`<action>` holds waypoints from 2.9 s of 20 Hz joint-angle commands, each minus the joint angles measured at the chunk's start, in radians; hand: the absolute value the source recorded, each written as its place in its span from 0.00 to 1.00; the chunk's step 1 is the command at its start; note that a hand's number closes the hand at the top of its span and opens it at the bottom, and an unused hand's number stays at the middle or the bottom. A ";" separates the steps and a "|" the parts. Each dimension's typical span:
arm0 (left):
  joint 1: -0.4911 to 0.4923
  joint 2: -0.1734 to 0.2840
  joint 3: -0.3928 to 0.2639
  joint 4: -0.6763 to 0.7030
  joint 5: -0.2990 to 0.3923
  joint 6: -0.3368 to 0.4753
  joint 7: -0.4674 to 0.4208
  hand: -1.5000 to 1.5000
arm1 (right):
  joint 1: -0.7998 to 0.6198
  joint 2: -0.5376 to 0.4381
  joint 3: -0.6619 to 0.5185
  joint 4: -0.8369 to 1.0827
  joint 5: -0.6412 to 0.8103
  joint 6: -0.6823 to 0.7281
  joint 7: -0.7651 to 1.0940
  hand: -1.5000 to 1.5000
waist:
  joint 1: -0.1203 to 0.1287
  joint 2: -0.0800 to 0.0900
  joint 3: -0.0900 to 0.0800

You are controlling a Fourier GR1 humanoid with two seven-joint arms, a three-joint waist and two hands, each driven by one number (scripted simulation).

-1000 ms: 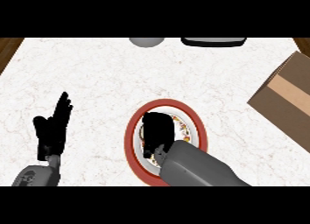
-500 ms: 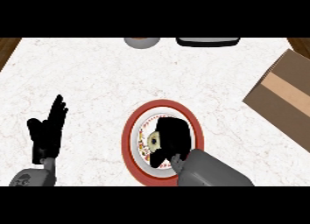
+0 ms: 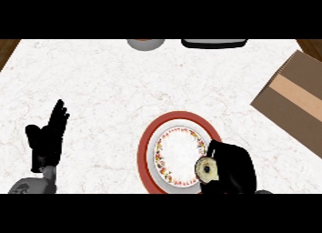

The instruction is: Pick the cupcake from the plate and place it in the cardboard box

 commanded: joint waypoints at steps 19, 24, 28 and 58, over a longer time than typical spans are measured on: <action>0.033 -0.022 0.008 -0.043 -0.023 0.003 0.007 0.50 | 0.117 -0.283 -0.521 -0.836 0.075 0.379 0.239 1.00 | 0.004 0.002 -0.001; -0.005 -0.013 -0.003 -0.086 -0.039 0.001 0.077 0.50 | 0.061 -0.286 -0.742 -0.728 0.000 0.408 0.113 1.00 | 0.014 0.005 0.000; 0.022 -0.041 0.011 0.006 -0.039 -0.023 -0.034 0.50 | 0.068 -0.283 -0.917 -0.624 -0.093 0.391 -0.040 1.00 | 0.015 0.007 0.000; -0.026 -0.044 0.061 0.034 -0.066 -0.064 -0.011 0.50 | -0.176 -0.124 -1.276 0.683 -0.260 0.052 -1.094 0.00 | 0.032 0.011 0.002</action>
